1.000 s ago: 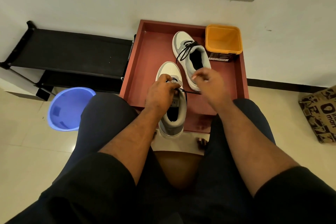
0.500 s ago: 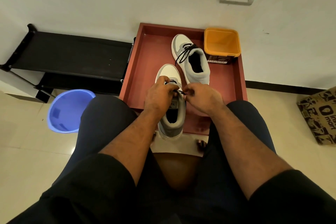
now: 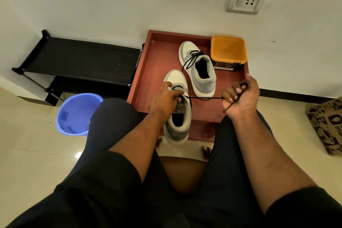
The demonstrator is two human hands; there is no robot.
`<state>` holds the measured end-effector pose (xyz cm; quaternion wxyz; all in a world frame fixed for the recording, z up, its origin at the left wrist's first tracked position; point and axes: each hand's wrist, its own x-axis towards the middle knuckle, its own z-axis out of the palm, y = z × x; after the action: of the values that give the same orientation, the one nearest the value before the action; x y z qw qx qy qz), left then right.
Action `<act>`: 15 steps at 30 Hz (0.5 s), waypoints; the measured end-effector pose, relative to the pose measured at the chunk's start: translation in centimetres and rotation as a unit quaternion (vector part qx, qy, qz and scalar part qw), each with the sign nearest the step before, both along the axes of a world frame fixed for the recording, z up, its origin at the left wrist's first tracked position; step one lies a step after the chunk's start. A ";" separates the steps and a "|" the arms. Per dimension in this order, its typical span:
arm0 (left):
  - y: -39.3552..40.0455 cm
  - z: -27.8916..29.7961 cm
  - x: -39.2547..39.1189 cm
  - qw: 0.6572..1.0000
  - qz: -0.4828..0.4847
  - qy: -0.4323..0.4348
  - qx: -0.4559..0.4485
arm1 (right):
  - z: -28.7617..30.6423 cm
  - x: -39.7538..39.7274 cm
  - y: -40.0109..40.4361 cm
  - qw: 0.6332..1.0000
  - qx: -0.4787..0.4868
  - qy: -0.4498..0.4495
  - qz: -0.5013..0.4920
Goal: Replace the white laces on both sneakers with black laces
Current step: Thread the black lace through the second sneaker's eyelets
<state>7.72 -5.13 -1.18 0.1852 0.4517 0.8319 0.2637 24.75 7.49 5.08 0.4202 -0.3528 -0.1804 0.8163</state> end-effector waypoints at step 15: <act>-0.9 -0.1 -0.3 0.995 -0.070 0.056 -0.049 | -2.6 -2.8 -3.1 0.770 0.392 -0.430 0.261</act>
<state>7.37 -6.07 -1.27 0.1783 0.5134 0.8193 0.1829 21.97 4.39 2.51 0.1714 -0.4108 -0.7319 0.5160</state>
